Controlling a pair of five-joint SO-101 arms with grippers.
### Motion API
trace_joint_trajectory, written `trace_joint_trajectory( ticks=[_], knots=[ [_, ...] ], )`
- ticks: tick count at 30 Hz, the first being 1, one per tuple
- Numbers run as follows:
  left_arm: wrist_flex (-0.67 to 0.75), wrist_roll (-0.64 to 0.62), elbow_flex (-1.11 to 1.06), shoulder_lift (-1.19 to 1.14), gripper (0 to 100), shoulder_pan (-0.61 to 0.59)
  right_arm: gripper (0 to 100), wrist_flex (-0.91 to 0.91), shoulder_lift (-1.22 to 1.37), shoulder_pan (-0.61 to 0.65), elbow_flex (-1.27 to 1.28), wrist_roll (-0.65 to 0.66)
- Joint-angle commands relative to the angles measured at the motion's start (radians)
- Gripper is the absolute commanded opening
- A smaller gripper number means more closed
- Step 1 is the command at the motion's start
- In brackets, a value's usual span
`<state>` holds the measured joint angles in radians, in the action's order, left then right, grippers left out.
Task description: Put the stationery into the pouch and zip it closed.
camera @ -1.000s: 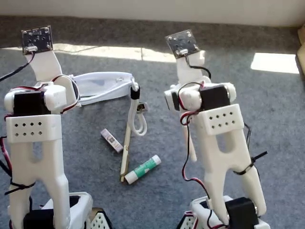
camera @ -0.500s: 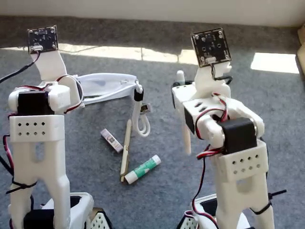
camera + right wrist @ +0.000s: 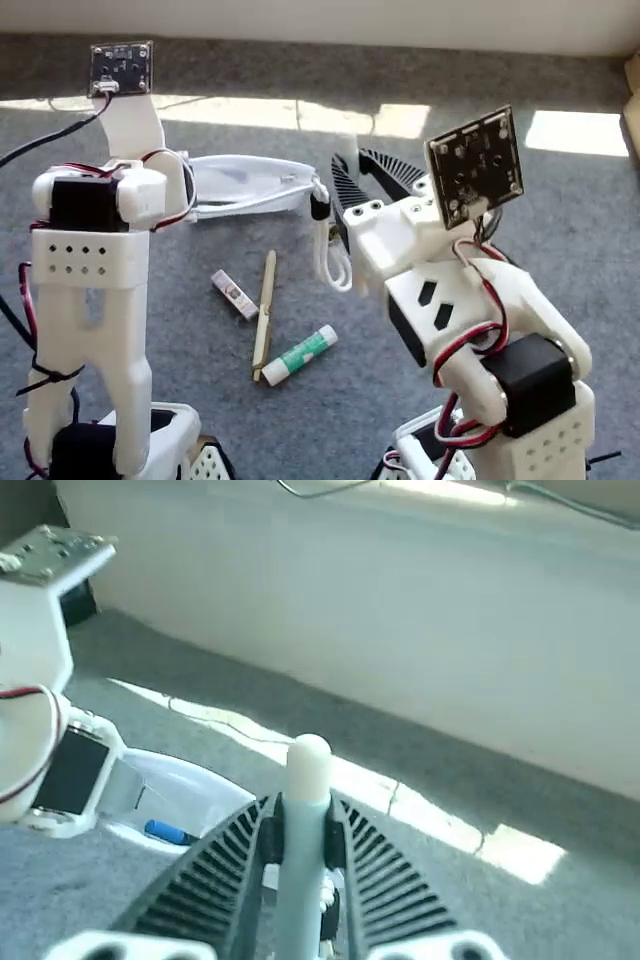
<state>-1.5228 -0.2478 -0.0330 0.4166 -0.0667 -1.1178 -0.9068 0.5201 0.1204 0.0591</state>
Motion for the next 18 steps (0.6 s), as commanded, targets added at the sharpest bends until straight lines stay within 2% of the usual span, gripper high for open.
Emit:
trace_joint_trajectory(
  ticks=[1, 11, 18],
  knots=[
    [-0.025, 0.009, 0.077, 0.005, 1, 0.039, 0.5, 0.096, -0.027, 0.045, -0.008, -0.009],
    [-0.048, 0.008, 0.042, 0.005, 1, 0.041, 0.5, 0.338, -0.021, 0.160, -0.008, -0.002],
    [-0.046, 0.011, -0.013, 0.005, 1, 0.036, 0.5, 0.421, -0.019, 0.252, -0.007, -0.002]
  ],
)
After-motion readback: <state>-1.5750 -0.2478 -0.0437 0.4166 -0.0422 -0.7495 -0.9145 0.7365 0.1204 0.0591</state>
